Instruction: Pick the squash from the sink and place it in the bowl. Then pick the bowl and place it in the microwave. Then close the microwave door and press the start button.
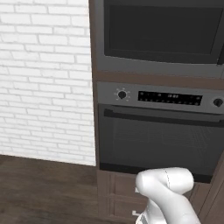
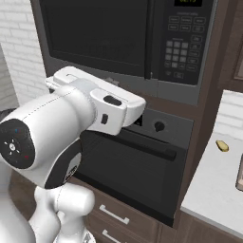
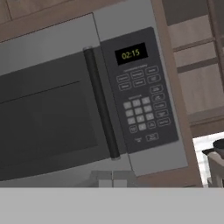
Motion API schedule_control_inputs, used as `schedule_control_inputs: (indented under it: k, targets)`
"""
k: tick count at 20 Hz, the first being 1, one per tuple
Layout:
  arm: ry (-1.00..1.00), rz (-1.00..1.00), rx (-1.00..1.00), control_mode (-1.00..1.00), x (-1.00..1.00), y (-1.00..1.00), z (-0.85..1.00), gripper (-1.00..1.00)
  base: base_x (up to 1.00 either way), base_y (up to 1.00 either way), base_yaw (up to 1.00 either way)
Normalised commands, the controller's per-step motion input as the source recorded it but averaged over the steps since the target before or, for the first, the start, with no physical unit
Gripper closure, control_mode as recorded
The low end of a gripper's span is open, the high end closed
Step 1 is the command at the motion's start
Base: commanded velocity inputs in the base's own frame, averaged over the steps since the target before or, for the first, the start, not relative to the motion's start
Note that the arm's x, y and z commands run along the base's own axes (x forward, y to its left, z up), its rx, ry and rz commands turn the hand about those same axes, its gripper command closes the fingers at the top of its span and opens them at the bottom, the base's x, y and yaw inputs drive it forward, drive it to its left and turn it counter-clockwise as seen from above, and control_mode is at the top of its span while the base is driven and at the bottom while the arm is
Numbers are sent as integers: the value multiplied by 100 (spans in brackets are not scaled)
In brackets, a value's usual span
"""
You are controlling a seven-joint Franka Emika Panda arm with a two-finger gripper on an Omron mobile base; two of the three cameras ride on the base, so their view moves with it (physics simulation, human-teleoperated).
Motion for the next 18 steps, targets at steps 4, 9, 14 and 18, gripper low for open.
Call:
schedule_control_inputs:
  k: [4,9,14,18]
  targets:
    - [0,0,0,-100,34,-28,0,100,0,0,0]
    - [0,-4,0,-100,13,-37,0,100,0,0,0]
    - [1,-13,-1,-100,10,-21,0,100,0,0,0]
    - [0,-11,-4,-100,18,0,-8,100,0,0,0]
